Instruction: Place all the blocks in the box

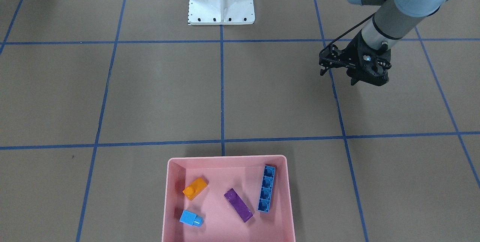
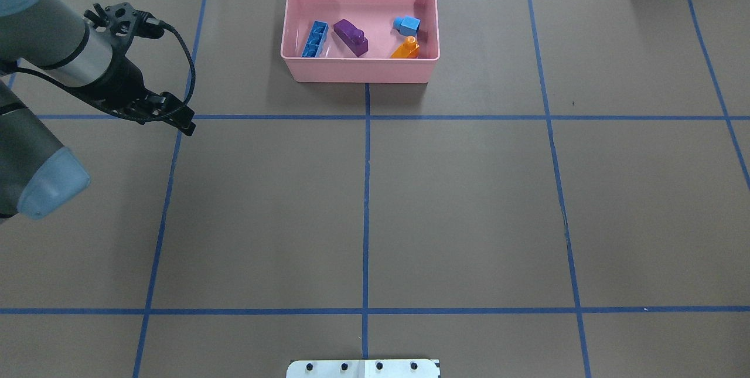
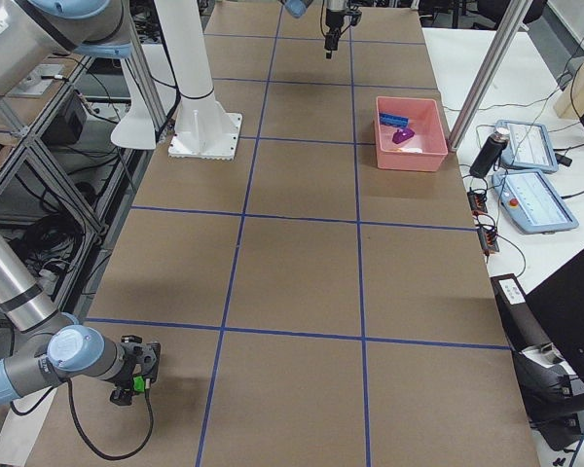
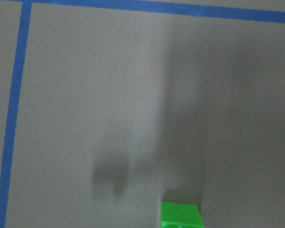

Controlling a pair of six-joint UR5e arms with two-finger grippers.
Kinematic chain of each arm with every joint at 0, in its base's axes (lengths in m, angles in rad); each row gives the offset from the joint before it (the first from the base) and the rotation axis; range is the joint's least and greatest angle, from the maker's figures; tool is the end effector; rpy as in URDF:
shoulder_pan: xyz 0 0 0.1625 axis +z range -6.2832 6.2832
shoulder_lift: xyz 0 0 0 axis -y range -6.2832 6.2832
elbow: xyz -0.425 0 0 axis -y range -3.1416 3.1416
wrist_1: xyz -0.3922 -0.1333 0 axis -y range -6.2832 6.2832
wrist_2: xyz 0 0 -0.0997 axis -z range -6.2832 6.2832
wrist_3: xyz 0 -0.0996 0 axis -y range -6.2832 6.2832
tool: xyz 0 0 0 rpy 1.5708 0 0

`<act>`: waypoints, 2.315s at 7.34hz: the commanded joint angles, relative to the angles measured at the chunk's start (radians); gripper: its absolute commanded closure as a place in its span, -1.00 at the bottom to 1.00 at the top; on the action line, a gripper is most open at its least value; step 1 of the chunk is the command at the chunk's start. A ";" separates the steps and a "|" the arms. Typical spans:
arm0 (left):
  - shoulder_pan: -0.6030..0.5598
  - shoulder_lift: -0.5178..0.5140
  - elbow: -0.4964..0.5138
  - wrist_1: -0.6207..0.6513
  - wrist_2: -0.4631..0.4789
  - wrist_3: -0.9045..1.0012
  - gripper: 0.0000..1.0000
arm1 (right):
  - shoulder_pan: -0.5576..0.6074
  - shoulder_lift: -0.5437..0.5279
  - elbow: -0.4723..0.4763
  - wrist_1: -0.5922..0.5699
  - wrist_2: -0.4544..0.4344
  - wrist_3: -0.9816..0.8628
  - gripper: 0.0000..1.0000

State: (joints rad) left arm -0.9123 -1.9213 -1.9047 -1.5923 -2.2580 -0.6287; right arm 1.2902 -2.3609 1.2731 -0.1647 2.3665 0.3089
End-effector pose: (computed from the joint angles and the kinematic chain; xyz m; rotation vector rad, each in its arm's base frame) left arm 0.2968 -0.4982 0.3076 0.1472 0.9335 0.2699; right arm 0.0606 -0.0141 0.8439 0.0591 -0.8421 -0.1000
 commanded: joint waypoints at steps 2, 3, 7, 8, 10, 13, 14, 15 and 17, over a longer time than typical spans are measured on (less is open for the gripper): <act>0.001 0.002 -0.007 0.000 -0.003 -0.002 -1.00 | -0.003 0.003 -0.032 -0.036 0.002 -0.128 -1.00; 0.001 0.002 -0.008 0.000 -0.003 -0.002 -1.00 | -0.003 0.015 -0.032 -0.041 -0.001 -0.114 -0.98; 0.001 0.001 -0.013 0.000 -0.005 -0.003 -1.00 | -0.003 0.032 -0.038 -0.049 -0.003 -0.126 -0.56; 0.003 0.001 -0.013 0.000 -0.005 -0.003 -1.00 | -0.003 0.032 -0.043 -0.049 -0.001 -0.129 -0.45; 0.001 0.001 -0.014 0.000 -0.006 -0.003 -1.00 | -0.003 0.032 -0.052 -0.049 0.000 -0.129 -0.09; 0.004 0.008 -0.014 0.000 -0.005 -0.003 -1.00 | -0.003 0.031 -0.055 -0.049 -0.012 -0.154 0.67; 0.007 0.025 -0.016 -0.002 -0.005 -0.002 -1.00 | -0.003 0.032 -0.055 -0.049 -0.057 -0.155 1.00; 0.007 0.027 -0.019 -0.002 -0.005 -0.002 -1.00 | -0.003 0.032 -0.054 -0.042 -0.069 -0.156 1.00; 0.007 0.038 -0.019 -0.002 -0.005 0.003 -1.00 | 0.001 0.031 -0.005 -0.035 -0.072 -0.154 1.00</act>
State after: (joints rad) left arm -0.9053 -1.8917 -1.9229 -1.5937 -2.2627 -0.6295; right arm 1.2893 -2.3300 1.2371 -0.2023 2.3005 0.1542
